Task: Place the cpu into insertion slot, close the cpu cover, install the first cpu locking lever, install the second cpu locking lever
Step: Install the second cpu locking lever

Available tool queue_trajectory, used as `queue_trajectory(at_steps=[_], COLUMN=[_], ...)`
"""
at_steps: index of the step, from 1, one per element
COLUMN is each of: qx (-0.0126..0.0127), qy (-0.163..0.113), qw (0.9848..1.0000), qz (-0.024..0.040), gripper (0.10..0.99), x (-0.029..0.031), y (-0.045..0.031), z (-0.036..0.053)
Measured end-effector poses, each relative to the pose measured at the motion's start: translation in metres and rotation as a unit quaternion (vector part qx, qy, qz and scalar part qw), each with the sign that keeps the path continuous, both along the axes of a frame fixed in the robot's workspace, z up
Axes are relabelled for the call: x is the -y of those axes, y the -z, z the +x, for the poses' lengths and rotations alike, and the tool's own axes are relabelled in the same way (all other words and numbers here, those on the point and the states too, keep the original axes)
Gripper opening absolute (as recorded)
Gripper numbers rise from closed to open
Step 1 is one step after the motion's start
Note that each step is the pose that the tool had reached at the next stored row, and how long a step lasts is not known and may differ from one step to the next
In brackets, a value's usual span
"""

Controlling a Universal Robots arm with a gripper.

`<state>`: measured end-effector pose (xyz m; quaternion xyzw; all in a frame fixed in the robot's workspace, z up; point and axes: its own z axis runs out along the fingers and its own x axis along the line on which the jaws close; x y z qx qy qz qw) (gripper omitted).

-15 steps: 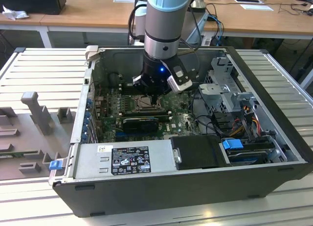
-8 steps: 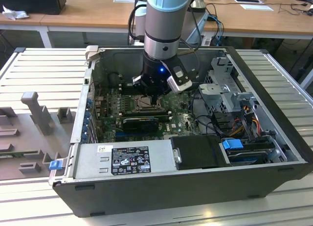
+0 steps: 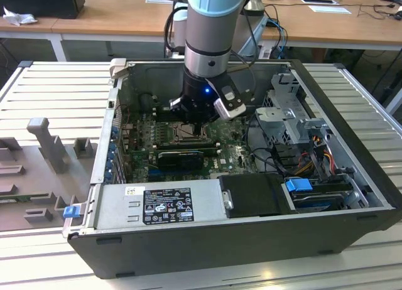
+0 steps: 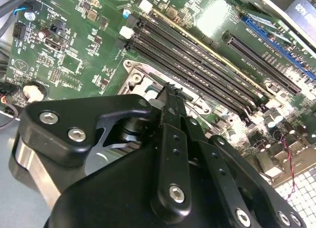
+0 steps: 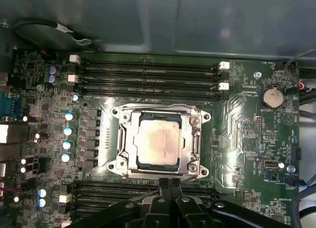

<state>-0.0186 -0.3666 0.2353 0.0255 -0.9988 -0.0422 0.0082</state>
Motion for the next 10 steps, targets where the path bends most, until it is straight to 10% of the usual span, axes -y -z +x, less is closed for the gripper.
queue_trajectory(at_steps=[10], qx=[0.0], qy=[0.0], qw=[1.0], qz=[0.0001], gripper=[0.106], x=[0.0001], y=[0.0043], z=[-0.0095])
